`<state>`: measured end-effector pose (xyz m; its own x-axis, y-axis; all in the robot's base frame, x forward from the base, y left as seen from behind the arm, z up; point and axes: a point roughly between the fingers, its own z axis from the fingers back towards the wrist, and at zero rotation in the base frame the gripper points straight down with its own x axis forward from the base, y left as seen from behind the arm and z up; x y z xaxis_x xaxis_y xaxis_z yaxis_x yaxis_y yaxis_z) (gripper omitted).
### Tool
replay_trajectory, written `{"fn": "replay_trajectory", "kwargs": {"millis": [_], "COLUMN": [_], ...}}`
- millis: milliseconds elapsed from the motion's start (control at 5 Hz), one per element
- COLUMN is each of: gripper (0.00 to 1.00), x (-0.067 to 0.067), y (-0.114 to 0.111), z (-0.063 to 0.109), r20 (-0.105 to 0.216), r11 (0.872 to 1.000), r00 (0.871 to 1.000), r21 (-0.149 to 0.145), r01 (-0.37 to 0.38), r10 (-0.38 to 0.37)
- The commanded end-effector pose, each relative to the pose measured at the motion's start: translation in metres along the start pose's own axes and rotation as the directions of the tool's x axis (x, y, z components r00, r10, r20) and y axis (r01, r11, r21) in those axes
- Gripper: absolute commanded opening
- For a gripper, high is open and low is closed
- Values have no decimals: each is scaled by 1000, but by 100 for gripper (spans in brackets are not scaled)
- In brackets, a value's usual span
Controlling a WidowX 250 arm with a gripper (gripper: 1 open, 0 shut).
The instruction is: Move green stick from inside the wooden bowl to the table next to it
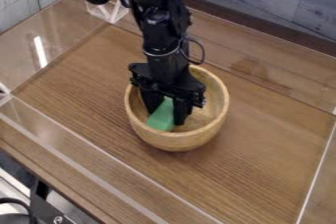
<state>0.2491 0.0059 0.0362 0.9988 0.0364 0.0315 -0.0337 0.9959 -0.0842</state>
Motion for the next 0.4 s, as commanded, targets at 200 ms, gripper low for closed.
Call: {"fn": "replay_trajectory", "kwargs": {"millis": [200], "gripper": [0], "x": [14], "y": [3], "z": [18], "r20": [67], "r11": [1000], "r00": [998], "r21": [-8], "r01": [-17], "r10": [18]}}
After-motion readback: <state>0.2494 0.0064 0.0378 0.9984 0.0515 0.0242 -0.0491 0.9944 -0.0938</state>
